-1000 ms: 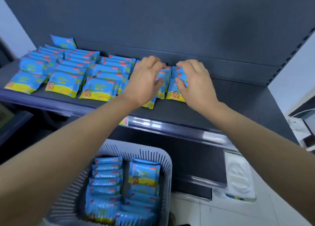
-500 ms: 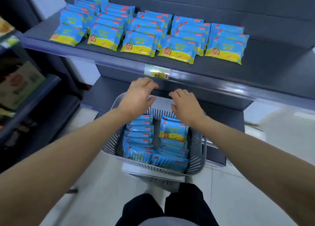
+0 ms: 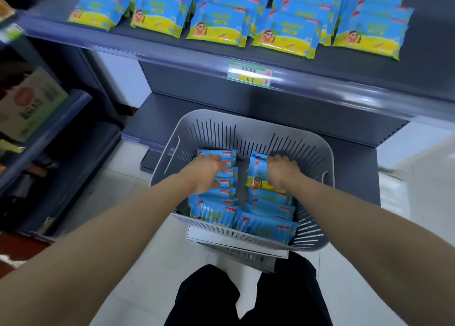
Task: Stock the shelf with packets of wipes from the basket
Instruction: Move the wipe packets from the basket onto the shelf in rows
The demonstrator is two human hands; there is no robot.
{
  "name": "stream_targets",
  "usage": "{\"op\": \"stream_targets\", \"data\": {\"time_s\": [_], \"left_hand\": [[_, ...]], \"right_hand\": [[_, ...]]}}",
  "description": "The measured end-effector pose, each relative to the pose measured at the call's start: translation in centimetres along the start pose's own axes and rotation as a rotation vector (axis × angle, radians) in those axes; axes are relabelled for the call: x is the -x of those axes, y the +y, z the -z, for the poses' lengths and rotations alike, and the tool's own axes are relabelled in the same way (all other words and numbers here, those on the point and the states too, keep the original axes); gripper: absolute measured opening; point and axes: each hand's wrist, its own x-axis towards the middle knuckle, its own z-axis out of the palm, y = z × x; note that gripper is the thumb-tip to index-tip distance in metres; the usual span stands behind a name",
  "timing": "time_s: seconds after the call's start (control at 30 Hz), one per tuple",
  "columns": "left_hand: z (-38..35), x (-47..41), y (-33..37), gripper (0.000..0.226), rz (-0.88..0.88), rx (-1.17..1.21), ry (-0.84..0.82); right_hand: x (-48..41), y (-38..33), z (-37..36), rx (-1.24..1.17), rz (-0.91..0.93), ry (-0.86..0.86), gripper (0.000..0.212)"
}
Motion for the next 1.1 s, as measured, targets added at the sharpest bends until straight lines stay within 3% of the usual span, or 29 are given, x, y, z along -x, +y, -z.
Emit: {"op": "stream_targets", "data": {"time_s": [0.13,0.3,0.43,0.7,0.8,0.93,1.1], "left_hand": [[-1.8,-1.0,-0.5,0.044,-0.016,-0.114,-0.215],[-3.1,-1.9,-1.1,0.043,0.048,-0.174,-0.443],[-3.4,-2.2,-0.8,0.041,0.035,-0.207,-0.576],[-3.8,-2.1,1.3,0.047,-0.072,-0.328,-0.626],[-1.9,-1.7,1.8,0.049,-0.093,-0.317,-0.592],[4.2,-1.6,2.0,0.039,-0.093,-0.319,-0.523],[15.4,-1.7,3.2,0.033,-0.134,-0.299,-0.262]], "right_hand": [[-0.6,0.2,-0.9,0.005,-0.051,0.005,0.051],[-0.3,0.3,0.0,0.005,0.007,-0.085,0.025],[0.2,-0.1,1.8,-0.076,0.023,-0.029,0.035],[2.2,-1.7,5.2,-0.129,0.096,0.107,0.048],[3.6,-1.7,7.8,-0.162,0.145,0.193,0.042],[6.0,-0.4,14.0,-0.199,0.216,0.331,0.041],[8.2,4.4,23.5,-0.191,0.154,0.543,0.045]]}}
